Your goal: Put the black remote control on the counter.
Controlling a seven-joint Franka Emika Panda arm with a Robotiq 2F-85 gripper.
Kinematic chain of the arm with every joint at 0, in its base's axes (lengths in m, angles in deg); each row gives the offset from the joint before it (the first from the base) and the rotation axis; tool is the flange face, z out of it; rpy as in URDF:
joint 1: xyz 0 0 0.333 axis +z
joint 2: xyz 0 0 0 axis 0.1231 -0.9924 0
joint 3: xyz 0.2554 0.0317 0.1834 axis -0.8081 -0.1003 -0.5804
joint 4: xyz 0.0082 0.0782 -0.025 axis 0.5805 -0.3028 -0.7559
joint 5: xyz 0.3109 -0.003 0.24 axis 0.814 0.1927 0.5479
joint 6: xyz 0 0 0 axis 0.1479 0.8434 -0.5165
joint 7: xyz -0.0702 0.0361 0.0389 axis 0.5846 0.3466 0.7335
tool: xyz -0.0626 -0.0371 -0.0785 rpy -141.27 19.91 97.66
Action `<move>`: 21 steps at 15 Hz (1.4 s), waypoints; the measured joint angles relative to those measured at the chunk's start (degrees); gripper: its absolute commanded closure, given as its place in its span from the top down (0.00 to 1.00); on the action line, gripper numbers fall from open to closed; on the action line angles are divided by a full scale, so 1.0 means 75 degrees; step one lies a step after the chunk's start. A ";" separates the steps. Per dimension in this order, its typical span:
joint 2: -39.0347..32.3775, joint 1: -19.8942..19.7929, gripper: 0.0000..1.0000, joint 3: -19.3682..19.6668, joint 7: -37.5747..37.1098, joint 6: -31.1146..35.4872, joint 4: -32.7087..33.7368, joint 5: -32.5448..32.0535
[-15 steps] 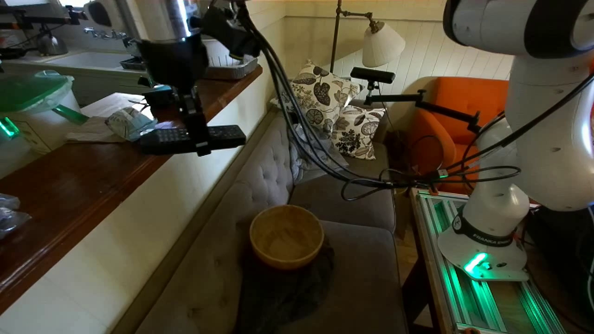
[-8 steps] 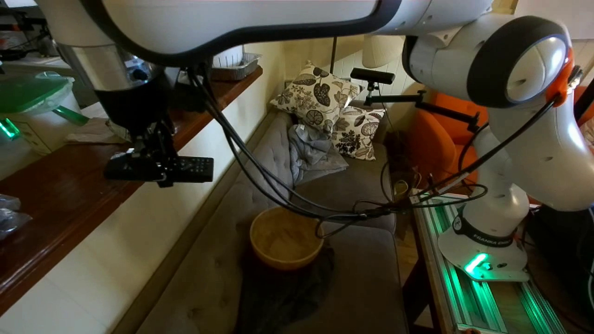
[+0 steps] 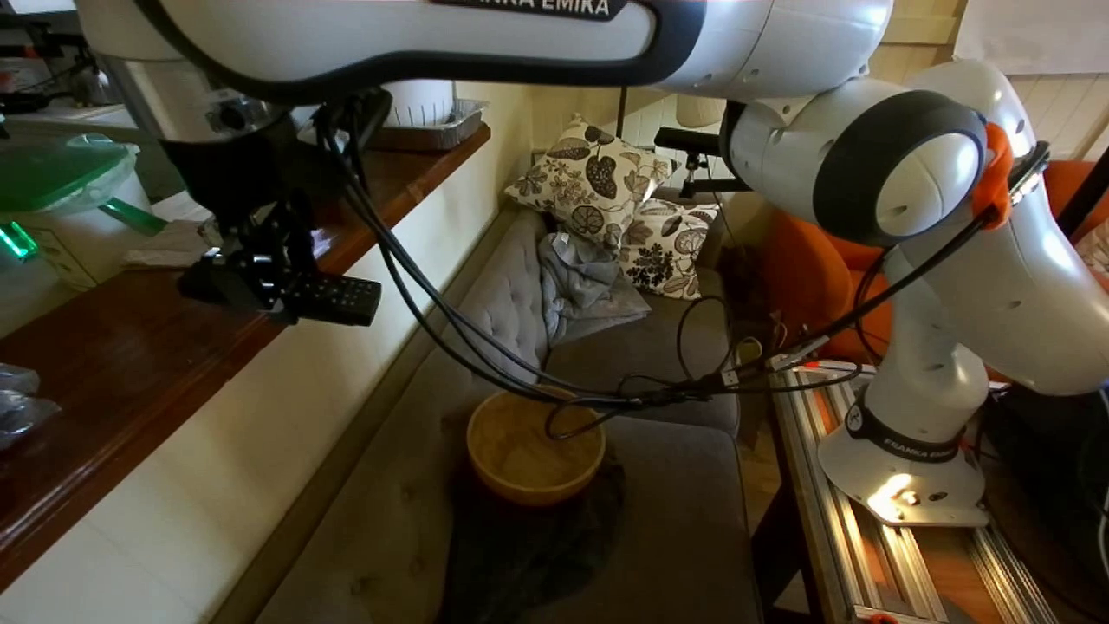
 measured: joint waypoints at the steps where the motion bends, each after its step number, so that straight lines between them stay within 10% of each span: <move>1: -0.0021 -0.0002 0.36 0.0014 -0.0102 0.0001 -0.0001 0.0000; 12: -0.1048 -0.0166 0.36 0.0201 -0.2640 0.1519 0.1012 0.0037; 13: -0.1129 -0.0171 0.61 0.0250 -0.2808 0.1728 0.1107 0.0032; 16: -0.1294 -0.0172 0.61 0.0378 -0.3228 0.2075 0.1305 0.0032; 17: -0.1318 -0.0171 0.36 0.0383 -0.3272 0.2084 0.1336 0.0032; 21: -0.1374 -0.0171 0.36 0.0392 -0.3326 0.2338 0.1348 0.0031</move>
